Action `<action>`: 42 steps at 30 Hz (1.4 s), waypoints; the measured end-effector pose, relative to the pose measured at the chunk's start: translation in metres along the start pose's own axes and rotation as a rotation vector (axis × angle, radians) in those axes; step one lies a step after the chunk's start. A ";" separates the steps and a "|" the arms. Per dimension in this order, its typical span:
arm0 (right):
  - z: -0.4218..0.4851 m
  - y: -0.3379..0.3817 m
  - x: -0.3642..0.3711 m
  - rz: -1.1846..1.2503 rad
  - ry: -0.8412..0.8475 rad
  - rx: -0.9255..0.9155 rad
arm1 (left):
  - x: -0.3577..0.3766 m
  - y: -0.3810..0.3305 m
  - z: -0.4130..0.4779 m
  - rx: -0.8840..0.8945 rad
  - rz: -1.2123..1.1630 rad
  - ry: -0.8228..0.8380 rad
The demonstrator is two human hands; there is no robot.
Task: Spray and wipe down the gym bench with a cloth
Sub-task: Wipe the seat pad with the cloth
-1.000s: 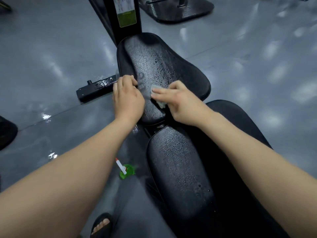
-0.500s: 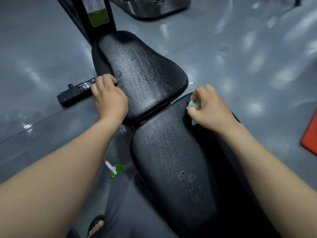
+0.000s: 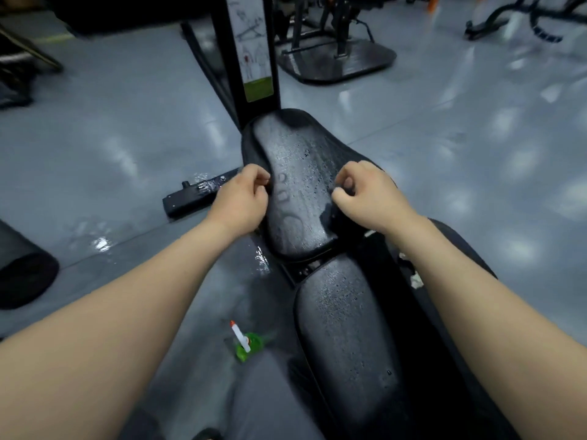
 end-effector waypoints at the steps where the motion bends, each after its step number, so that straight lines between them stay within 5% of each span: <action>1: 0.014 0.013 0.004 0.028 0.010 -0.015 | -0.010 0.004 0.000 -0.021 -0.037 0.021; 15: 0.176 0.217 -0.019 0.388 -0.112 -0.173 | -0.193 0.028 0.063 -0.051 -0.079 -0.372; 19: 0.203 0.261 -0.037 0.661 -0.168 -0.151 | -0.224 0.018 0.078 -0.073 -0.110 -0.440; 24: 0.210 0.286 -0.058 0.766 -0.344 -0.086 | -0.237 0.013 0.085 -0.093 -0.219 -0.471; 33: 0.178 0.266 -0.060 0.913 -0.239 -0.242 | -0.237 -0.005 0.079 -0.038 -0.309 -0.545; 38: 0.139 0.218 -0.063 1.034 -0.117 -0.099 | -0.196 -0.026 0.076 -0.003 -0.633 -0.363; 42: 0.103 0.182 -0.051 1.238 0.040 -0.005 | -0.134 -0.034 0.061 -0.197 -0.615 -0.050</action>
Point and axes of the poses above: each hand's wrist, its own z-axis towards the middle knuckle, its own x-axis out of the palm, y = z × x, the point moved 3 cm from there along z, towards the middle knuckle, and after that the axes turned 4 degrees about y, right-handed, at the moved point
